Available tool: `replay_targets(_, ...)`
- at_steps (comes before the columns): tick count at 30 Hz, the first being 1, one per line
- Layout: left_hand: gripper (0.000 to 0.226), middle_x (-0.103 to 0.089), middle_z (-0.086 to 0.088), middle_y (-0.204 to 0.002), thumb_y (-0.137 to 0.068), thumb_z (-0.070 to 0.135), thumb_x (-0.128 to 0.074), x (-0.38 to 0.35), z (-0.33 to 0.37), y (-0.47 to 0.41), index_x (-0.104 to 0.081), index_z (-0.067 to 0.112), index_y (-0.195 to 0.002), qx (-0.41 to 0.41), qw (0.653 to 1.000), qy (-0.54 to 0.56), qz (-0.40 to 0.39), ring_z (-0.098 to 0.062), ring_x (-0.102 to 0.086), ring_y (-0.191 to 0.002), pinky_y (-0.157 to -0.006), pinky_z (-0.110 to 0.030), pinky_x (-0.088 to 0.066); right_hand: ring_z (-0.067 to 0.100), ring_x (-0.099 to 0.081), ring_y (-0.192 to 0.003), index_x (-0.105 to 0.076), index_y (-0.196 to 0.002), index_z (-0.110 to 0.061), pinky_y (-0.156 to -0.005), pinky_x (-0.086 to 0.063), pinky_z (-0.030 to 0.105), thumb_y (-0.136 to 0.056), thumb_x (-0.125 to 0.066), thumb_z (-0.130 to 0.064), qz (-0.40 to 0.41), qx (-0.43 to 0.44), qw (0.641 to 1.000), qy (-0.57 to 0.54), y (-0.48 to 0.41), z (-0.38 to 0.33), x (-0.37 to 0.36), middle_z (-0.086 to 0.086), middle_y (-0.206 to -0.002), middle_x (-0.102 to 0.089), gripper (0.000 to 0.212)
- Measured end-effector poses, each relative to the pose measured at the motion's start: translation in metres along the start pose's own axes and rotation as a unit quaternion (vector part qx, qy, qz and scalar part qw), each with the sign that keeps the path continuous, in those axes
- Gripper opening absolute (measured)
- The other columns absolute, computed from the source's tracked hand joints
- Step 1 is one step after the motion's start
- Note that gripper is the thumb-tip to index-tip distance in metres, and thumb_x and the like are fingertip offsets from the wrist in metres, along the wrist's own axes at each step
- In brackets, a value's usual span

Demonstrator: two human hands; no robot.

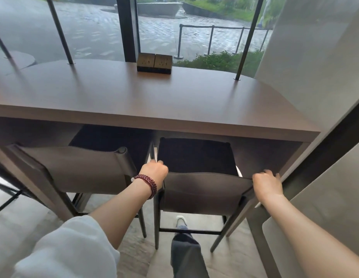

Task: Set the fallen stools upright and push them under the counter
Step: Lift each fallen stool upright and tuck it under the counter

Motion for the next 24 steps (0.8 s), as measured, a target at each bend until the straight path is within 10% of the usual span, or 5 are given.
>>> replay_targets(9,0.033,-0.058,-0.012,-0.117,-0.084,0.001,-0.057,0.006,-0.007,-0.008,-0.059,0.005,-0.117,-0.012,1.0,-0.01,0.0,-0.032,-0.054,-0.111,-0.084,-0.041,-0.05,0.023,-0.054,-0.113,-0.06,-0.119,-0.018,-0.087,-0.049,0.033,-0.092,-0.044,-0.004,-0.006,0.018,0.999,0.029,-0.001,0.001,0.019,0.003,-0.116,-0.062,0.035)
replay_targets(24,0.049,-0.044,-0.005,-0.131,-0.086,0.001,-0.051,0.01,-0.025,-0.033,-0.041,0.013,-0.132,-0.023,0.995,0.095,-0.021,-0.025,-0.041,-0.122,-0.087,-0.036,-0.049,0.03,-0.041,-0.131,-0.056,-0.127,-0.015,-0.107,-0.031,0.051,-0.089,-0.051,-0.006,-0.037,-0.023,0.998,0.051,-0.033,-0.026,0.015,0.007,-0.127,-0.061,0.039)
Point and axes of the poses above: each hand's wrist, its own y-axis away from the middle knuckle, its own x-axis out of the back of the hand, z = x × y, the point moved 2 cm from there along -y, towards the middle knuckle
